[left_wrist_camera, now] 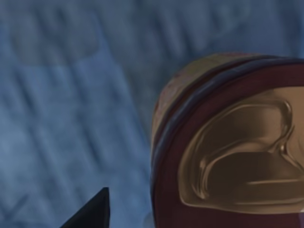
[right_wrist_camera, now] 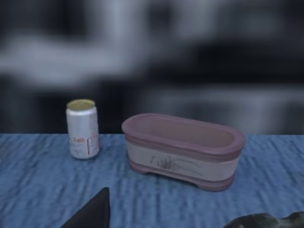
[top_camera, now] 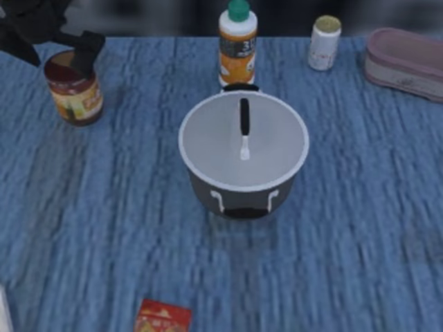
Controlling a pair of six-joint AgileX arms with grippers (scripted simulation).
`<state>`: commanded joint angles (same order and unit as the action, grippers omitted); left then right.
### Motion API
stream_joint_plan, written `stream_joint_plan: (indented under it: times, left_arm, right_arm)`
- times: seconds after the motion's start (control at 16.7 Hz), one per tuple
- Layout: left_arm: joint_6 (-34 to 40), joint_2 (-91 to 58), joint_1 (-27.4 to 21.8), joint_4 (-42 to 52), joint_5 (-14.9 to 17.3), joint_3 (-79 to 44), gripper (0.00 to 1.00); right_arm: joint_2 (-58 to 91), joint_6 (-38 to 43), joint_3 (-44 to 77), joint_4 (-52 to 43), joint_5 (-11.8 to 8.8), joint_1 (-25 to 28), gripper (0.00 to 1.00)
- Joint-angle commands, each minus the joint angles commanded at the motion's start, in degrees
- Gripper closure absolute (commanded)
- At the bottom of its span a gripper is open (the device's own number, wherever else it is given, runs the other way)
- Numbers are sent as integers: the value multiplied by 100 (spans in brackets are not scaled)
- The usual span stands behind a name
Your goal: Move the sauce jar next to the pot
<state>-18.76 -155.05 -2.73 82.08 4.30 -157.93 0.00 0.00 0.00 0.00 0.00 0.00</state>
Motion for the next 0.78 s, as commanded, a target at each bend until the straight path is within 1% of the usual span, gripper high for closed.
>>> stream_joint_plan:
  times: [0.12, 0.48, 0.72, 0.78]
  left_arm:
    - [16, 9, 14, -101, -8, 101, 0]
    - [27, 16, 5, -1081, -11, 1087, 0]
    - [27, 12, 4, -1138, -11, 1143, 0]
    - [27, 12, 4, -1138, -11, 1143, 8]
  right_arm:
    - [0, 0, 0, 0, 0, 0, 0]
    - [0, 0, 0, 0, 0, 0, 0]
    - [0, 0, 0, 0, 0, 0, 0]
    - [0, 0, 0, 0, 0, 0, 0]
